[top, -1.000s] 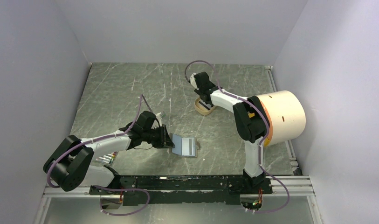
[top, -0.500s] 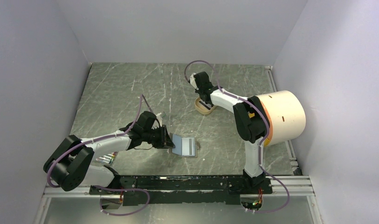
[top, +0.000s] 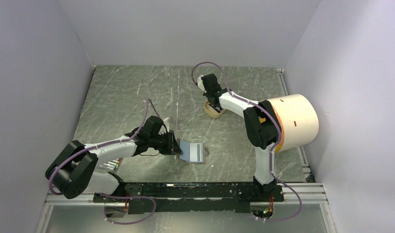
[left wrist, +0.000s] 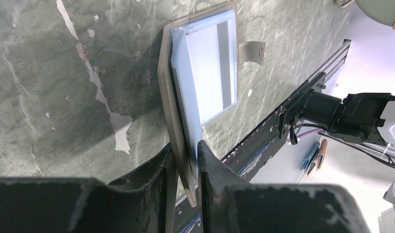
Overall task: Put the credit cards into the card holder
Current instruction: Pick up the credit card from the storage box.
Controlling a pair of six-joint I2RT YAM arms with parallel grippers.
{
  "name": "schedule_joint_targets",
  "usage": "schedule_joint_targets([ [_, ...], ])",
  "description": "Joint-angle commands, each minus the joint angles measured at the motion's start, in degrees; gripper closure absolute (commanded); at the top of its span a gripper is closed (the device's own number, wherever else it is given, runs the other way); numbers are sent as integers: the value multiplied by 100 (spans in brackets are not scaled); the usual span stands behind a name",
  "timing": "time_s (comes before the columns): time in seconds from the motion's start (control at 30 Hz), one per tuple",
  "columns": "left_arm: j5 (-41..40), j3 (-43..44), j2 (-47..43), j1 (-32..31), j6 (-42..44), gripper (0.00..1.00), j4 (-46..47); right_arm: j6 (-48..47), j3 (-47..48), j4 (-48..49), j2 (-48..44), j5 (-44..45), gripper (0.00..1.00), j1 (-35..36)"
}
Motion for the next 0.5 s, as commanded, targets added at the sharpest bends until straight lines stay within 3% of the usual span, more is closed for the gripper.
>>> schedule_joint_targets([
  [0.0, 67, 116, 15, -40, -6, 75, 105, 33, 236, -176, -214, 27, 83, -5],
  [0.2, 95, 98, 67, -51, -31, 74, 171, 252, 294, -569, -282, -348, 100, 85],
  [0.47, -71, 193, 30, -59, 16, 76, -79, 656, 321, -1037, -419, -632, 100, 273],
])
